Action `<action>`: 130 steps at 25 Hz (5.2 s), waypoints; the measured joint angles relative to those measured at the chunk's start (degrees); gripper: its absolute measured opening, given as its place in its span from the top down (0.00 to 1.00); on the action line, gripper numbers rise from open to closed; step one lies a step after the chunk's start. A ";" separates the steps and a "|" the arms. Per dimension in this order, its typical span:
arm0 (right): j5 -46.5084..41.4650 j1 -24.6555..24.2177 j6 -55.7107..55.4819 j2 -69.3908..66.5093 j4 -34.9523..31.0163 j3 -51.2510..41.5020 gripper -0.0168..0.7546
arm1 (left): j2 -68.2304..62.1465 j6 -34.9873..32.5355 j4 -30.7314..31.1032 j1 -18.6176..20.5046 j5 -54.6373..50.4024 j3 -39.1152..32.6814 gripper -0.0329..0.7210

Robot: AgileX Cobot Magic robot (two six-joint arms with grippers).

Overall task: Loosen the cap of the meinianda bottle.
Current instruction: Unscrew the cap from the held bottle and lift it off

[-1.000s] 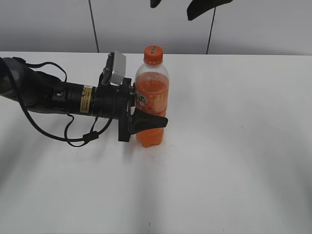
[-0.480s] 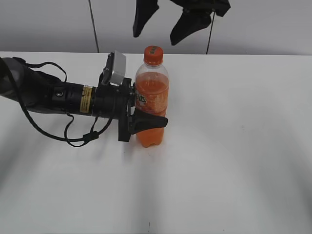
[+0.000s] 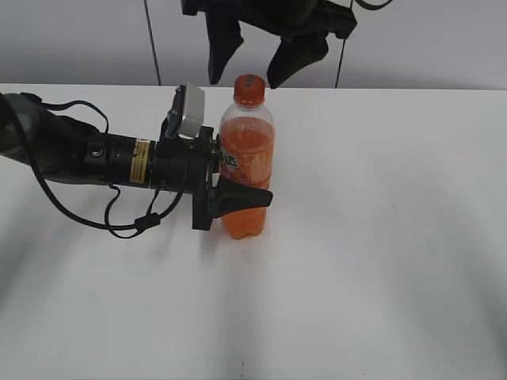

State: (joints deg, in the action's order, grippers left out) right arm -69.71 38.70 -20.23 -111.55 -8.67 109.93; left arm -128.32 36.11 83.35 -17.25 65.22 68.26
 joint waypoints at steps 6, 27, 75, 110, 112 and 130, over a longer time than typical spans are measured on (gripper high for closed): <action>-0.04 0.00 0.00 0.00 1.47 0.00 0.32 | 0.00 -0.01 0.00 0.00 0.00 0.00 0.39; -0.04 0.00 0.51 -0.94 1.61 -0.83 0.58 | 0.00 -0.13 -0.12 0.00 0.00 0.00 0.39; -1.26 0.07 96.90 -0.78 -0.28 -0.83 0.62 | 0.00 -0.83 0.96 -0.11 0.27 0.10 0.40; -0.77 0.07 98.77 0.36 -2.59 -0.82 0.38 | 0.01 -0.59 1.38 -0.05 0.41 0.10 0.40; -0.77 0.07 94.56 1.28 -3.46 -0.15 0.38 | 0.01 -0.59 1.38 -0.05 0.41 0.10 0.40; -0.77 0.07 23.64 3.10 -2.39 1.82 0.38 | 0.01 -0.54 1.45 -0.05 0.35 0.10 0.40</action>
State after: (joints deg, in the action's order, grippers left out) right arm -70.48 38.77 3.42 -108.44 -11.07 111.75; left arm -128.31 35.57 84.79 -17.31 65.57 68.35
